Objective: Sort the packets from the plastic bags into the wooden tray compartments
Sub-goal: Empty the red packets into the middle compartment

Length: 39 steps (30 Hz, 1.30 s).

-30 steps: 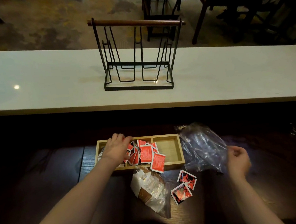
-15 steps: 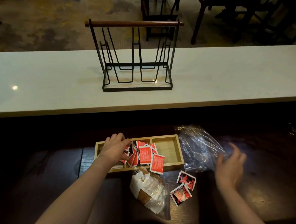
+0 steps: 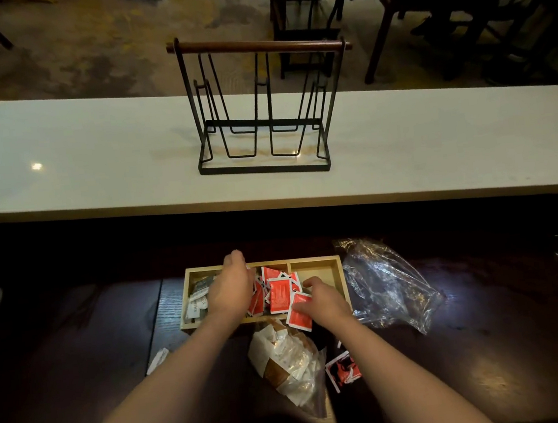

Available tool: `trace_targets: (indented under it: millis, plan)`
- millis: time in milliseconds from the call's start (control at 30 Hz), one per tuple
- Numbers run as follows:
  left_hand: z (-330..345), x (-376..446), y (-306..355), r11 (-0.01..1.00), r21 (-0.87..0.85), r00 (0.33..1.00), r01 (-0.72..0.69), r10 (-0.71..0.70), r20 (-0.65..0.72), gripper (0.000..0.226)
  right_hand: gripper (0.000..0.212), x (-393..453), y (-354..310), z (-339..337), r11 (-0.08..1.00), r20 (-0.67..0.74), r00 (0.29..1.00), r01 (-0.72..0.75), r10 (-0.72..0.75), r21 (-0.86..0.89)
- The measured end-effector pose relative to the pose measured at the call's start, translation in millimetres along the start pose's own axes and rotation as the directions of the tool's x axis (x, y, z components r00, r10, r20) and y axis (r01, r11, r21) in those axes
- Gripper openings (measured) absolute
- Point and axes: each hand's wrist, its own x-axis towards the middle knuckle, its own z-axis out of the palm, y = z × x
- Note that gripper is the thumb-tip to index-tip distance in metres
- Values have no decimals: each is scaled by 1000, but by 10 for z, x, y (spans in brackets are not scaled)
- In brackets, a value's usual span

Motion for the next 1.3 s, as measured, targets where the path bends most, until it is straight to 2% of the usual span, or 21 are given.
trace_targets:
  millis: [100,200,300,433,567,700,800,900,967,1133,1200,1300]
  plan:
    - [158,-94,-41,1000,8,999,19,-20,45,24,51,79,-39,-26,997,-6,1000,-28,28,75]
    - [266,-181,-121,998,47,997,-45,42,66,38,41,136,-139,-27,987,-36,997,-58,64,148]
    - [298,-185,-141,995,25,992,-96,93,80,54,13,140,-268,-1,984,-55,997,-39,49,173]
    - [286,-183,-80,993,-46,990,-105,109,91,60,13,155,-401,46,981,-99,995,-8,27,193]
    - [288,-218,-100,973,34,972,-227,224,71,83,22,186,-470,81,991,-116,993,-3,19,136]
    - [317,-209,-144,963,101,966,-249,239,95,77,20,214,-526,108,996,-46,999,24,-21,86]
    - [345,-193,-196,949,155,958,-275,256,132,60,25,247,-502,164,995,1,1000,12,-12,98]
    - [311,-184,-172,942,140,949,-304,286,131,44,38,237,-490,159,992,-53,998,27,-20,120]
    - [268,-172,-173,941,128,946,-313,297,130,38,37,229,-479,156,991,-54,997,69,-63,112]
    - [217,-168,-168,924,155,931,-351,326,165,38,37,220,-422,146,989,73,991,120,-113,-86]
    - [201,-190,-134,928,139,934,-344,324,152,42,36,182,-415,132,987,28,989,144,-142,-68]
    - [153,-238,-129,941,105,944,-321,310,114,47,31,74,-339,48,985,-159,973,170,-165,19]
